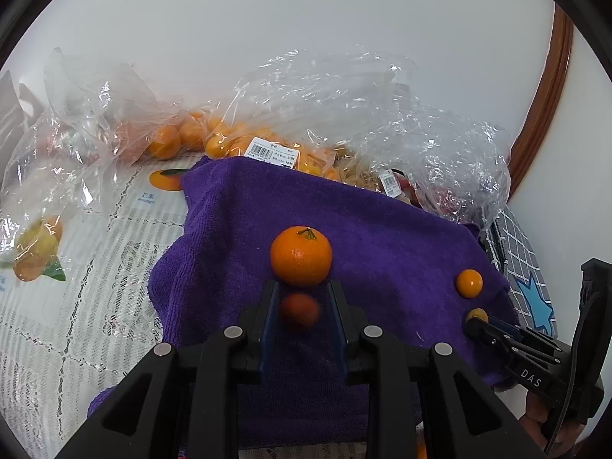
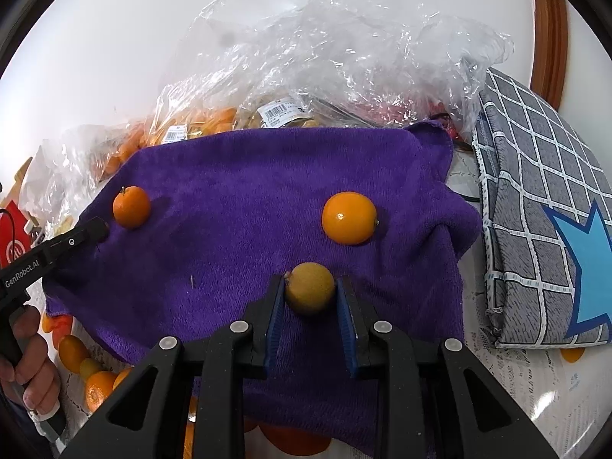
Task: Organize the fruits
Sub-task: 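Open both tools to release the fruits onto the purple towel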
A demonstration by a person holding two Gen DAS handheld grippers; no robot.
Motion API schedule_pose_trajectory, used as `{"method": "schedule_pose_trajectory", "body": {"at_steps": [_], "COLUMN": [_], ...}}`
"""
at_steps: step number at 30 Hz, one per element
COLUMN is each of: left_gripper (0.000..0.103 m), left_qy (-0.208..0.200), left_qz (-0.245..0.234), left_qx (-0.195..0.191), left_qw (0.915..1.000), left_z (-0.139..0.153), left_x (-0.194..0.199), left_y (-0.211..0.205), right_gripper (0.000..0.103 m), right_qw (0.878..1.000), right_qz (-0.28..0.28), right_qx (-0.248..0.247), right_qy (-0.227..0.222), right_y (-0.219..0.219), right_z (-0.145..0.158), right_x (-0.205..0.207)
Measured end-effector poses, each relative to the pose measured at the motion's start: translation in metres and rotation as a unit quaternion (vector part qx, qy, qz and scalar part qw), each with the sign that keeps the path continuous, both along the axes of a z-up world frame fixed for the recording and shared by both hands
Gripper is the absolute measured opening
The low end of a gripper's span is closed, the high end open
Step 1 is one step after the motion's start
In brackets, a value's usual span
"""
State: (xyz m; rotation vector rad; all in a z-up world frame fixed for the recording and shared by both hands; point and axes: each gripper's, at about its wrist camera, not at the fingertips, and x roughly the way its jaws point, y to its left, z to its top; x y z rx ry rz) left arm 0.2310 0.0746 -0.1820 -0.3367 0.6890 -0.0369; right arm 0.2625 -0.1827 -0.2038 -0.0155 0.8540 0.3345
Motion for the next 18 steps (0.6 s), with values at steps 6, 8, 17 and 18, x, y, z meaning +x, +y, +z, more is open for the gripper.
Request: {"method": "schedule_pose_trajectory", "body": {"at_steps": [6,8,17,18], "left_gripper": [0.035,0.040,0.051,0.051], "left_qy": [-0.004,-0.008,-0.020,-0.022], "left_qz": [-0.010,-0.011,0.002,0.005], "left_qx": [0.005,0.007,-0.042,-0.047], "left_qw": [0.9999,0.9999,0.9989,0.9986], "left_z": [0.001,0.002,0.004,0.004], "left_x": [0.000,-0.001,-0.005,-0.006], "left_y": [-0.005,-0.006,0.010,0.013], "right_gripper": [0.040,0.048,0.054,0.054], "right_qw": [1.000,1.000,0.999,0.999], "right_qz": [0.008,0.003,-0.019,-0.020], "right_qx": [-0.006,-0.016,-0.006,-0.004], "right_qy": [-0.006,-0.017,-0.045,-0.050], "right_y": [0.002,0.002,-0.009,-0.010], "right_z": [0.002,0.004,0.016,0.018], "right_x": [-0.006,-0.009,-0.019,-0.021]}}
